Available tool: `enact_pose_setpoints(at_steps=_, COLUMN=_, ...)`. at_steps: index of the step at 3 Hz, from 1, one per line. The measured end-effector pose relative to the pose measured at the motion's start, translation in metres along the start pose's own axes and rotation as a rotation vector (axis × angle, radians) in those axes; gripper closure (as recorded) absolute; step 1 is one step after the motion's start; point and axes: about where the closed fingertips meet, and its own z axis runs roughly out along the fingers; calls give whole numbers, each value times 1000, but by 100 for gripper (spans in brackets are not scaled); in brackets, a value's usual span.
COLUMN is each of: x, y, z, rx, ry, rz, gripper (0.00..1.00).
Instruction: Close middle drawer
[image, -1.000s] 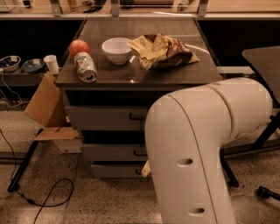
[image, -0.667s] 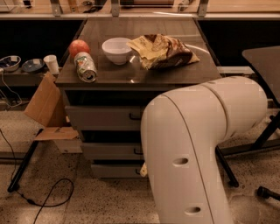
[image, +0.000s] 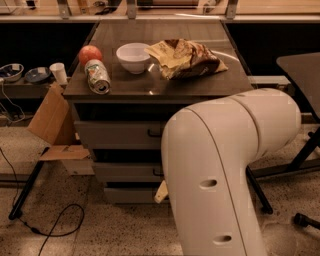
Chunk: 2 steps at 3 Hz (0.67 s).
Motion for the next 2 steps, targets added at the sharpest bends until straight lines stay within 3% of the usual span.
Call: enact_pose_setpoints(at_steps=2, x=-11, y=10, z=2, rx=-17, ry=-11, rz=-31, gripper=0)
